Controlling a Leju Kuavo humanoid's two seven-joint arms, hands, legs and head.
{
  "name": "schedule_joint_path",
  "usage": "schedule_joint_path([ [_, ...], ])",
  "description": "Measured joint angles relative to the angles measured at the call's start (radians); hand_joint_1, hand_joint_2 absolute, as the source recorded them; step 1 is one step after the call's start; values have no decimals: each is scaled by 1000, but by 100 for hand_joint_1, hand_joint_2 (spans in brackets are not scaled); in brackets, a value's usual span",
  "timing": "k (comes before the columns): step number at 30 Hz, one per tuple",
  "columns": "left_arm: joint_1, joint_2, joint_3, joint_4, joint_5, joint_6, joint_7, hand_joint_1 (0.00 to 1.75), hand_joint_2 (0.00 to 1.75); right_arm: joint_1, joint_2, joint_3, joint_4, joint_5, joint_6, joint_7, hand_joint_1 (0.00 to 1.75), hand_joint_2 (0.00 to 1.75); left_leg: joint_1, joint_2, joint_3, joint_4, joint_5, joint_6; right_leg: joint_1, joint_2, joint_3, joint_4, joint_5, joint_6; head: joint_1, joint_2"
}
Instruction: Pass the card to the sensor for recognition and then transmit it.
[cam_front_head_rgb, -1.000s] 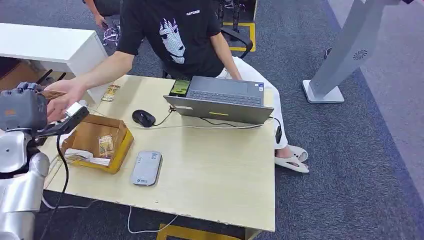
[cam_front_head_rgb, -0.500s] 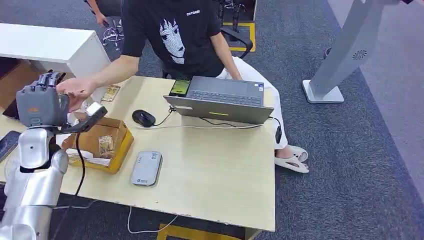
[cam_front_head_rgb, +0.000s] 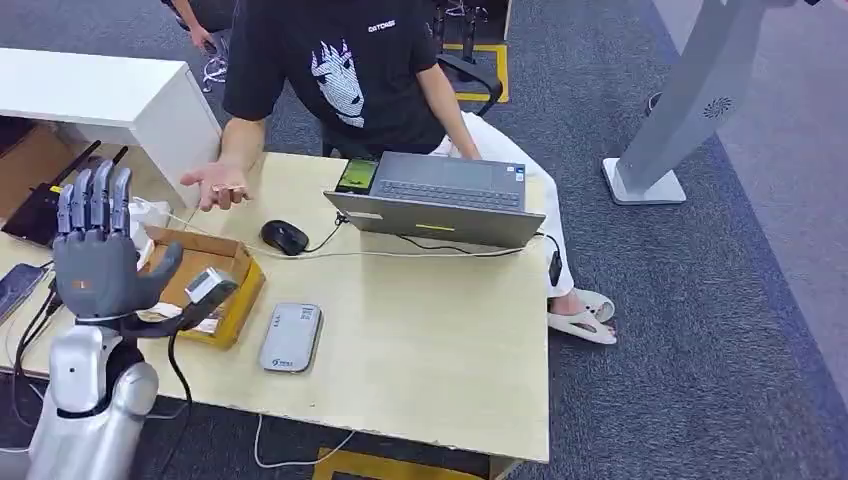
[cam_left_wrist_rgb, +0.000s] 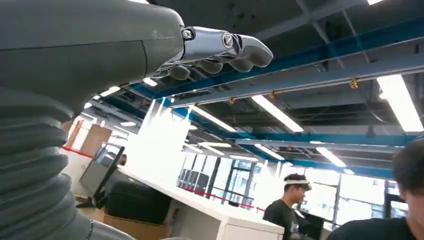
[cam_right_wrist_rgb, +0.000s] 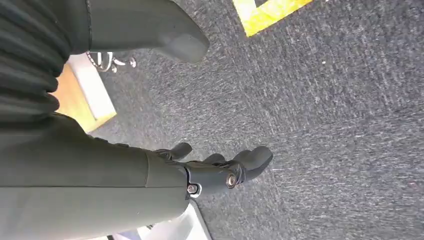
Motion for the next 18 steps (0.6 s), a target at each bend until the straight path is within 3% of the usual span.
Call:
schedule_joint_path([
  [4, 133, -23, 7, -107, 58, 69, -45, 0, 175, 1, 0, -10, 0, -17, -6, -6, 0, 175, 0, 3, 1, -1, -1, 0, 0, 3, 1, 0, 0, 0, -1, 0],
  [8, 309, -127, 76, -261, 147, 123, -208, 0, 175, 8, 3, -26, 0, -29, -15, -11, 0, 175, -1, 3, 0, -1, -2, 2, 0, 2, 0, 0, -1, 1, 0, 0],
  [10, 359, -160, 108, -312, 171, 124, -250, 0, 175, 8, 5, -29, 0, -30, -17, -14, 0, 175, -1, 2, -1, -1, -2, 2, 0, 1, 0, -1, -1, 1, 0, 0],
  [13, 419, -304, 226, -393, 419, 125, -488, 0, 175, 8, 9, -39, 0, -39, -29, -24, 0, 175, -1, 2, -1, -1, -3, 3, 0, 1, 1, -1, -1, 1, 0, 0],
  [14, 439, -347, 266, -413, 500, 127, -524, 0, 175, 9, 10, -41, 0, -39, -33, -26, 0, 175, -1, 3, 0, -1, -3, 3, 0, 1, 1, -1, -1, 1, 1, 0],
  [18, 484, -438, 409, -444, 760, 130, -528, 0, 175, 12, 18, -50, 0, -39, -45, -41, 0, 175, -1, 0, -1, -1, -3, 3, -1, -2, 1, -1, -1, 1, 0, 0],
])
